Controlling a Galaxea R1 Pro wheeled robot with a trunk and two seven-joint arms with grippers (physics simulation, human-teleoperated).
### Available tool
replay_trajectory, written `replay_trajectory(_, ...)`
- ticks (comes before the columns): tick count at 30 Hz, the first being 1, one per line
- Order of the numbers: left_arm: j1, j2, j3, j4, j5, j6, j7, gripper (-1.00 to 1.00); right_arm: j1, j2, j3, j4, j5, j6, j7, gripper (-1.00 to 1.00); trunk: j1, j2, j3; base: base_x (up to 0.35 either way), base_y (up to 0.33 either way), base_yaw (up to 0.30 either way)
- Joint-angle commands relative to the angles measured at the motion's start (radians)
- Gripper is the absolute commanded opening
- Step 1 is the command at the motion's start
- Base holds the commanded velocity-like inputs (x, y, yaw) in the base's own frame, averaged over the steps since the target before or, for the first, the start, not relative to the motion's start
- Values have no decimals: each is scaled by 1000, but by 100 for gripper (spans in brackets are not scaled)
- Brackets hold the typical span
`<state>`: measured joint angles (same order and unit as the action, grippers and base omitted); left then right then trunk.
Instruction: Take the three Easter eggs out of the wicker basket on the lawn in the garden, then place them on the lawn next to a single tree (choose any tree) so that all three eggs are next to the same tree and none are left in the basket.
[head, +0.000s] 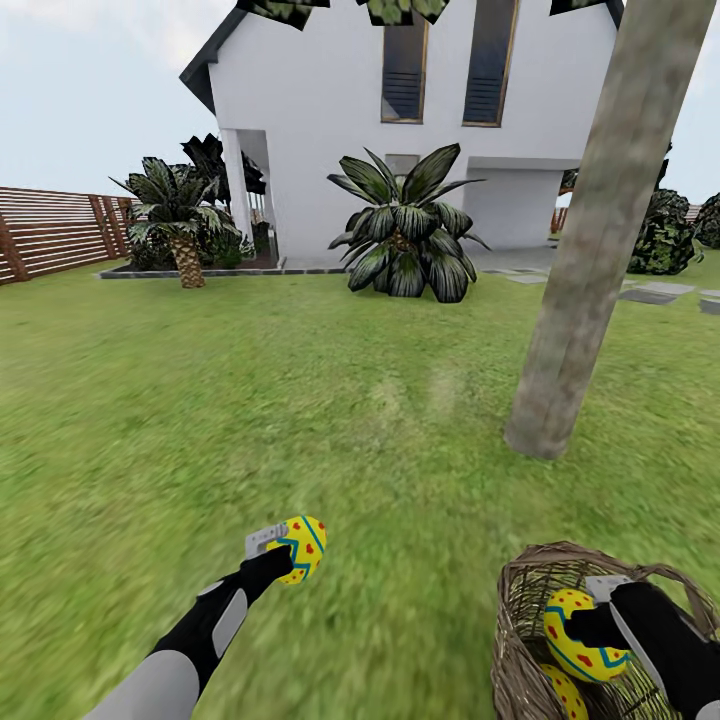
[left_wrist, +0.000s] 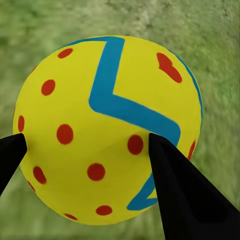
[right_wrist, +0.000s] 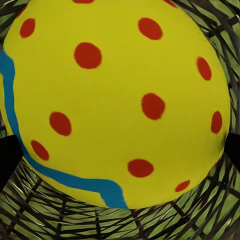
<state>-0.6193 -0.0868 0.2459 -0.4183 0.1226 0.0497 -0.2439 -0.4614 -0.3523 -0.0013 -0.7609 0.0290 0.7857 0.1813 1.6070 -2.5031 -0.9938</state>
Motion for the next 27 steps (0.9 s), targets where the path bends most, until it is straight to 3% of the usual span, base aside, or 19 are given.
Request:
replay_trajectory(1, 0, -1, 6, -1, 8, 4, -5, -100, 0, 0, 0, 0, 3, 4, 4, -100, 0, 0, -1, 0, 0, 0)
replay_trajectory(14, 0, -10, 6, 14, 6, 7, -5, -100, 0, 9, 1, 8, 3, 4, 1, -100, -6, 2, 45, -1, 0, 0)
replay_trajectory(17, 0, -15, 6, 15, 7, 7, -5, -100, 0, 9, 1, 8, 3, 4, 1, -100, -7, 3, 57, -263, 52, 0)
replay_trajectory(22, 0, -16, 6, 20, 6, 6, -5, -100, 0, 9, 1, 8, 4, 4, 1, -100, -26, 38, 73, -314, 124, 0)
replay_trajectory(27, 0, -17, 6, 35, 8, 6, -5, -100, 0, 12, 1, 9, 3, 4, 1, -100, -45, 73, 88, -31, 14, 0)
